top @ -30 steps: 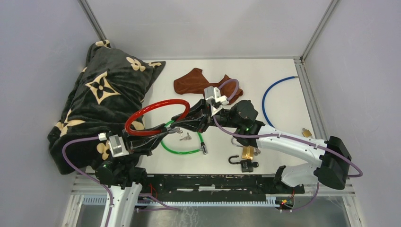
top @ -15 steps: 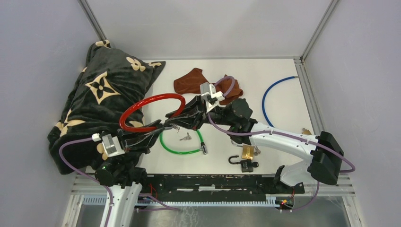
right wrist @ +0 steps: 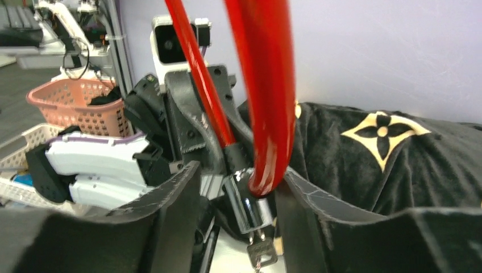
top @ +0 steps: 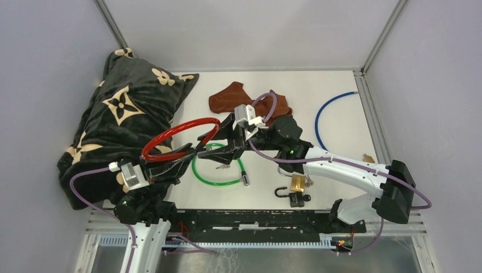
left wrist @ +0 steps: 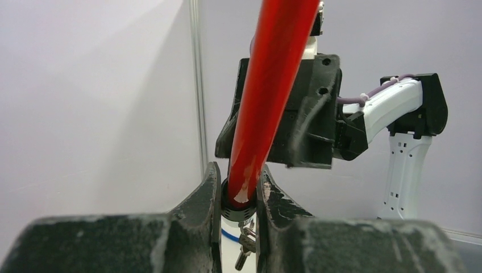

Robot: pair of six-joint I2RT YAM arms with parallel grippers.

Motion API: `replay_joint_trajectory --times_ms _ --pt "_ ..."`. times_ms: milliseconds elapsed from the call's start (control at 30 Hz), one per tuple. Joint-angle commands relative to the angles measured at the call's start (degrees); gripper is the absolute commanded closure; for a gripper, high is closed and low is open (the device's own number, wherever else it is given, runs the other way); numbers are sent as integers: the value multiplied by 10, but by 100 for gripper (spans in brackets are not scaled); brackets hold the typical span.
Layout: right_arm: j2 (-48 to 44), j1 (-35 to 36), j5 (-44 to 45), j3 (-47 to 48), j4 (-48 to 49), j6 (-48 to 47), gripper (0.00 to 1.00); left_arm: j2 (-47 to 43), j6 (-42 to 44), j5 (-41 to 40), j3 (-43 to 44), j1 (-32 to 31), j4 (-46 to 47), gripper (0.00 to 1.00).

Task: Lock with the key
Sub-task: Lock the lock.

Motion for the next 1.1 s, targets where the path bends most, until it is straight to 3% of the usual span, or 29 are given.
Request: replay_joint_trajectory --times_ms 0,67,133,167,333,500,833,1067 --pt "-20 3 -28 18 -91 -60 41 -8 19 -22 14 2 41 98" --pt "-27 -2 -41 21 -110 -78 29 -9 19 -19 15 2 41 98" --pt "-31 -10 -54 27 -147 -107 4 -9 18 -19 15 3 41 98" --pt "-31 -14 -59 33 -173 -124 2 -9 18 -18 16 3 41 98" --pt "-12 -25 -105 77 -288 -190 2 -8 17 -15 18 3 39 98" --pt "-4 -28 -132 86 -305 -196 9 -7 18 -15 20 3 35 98" --pt "77 -56 -168 173 -357 -114 31 -10 18 -10 19 3 34 98" --pt "87 -62 -232 173 -343 -82 27 -13 19 -8 17 3 34 98"
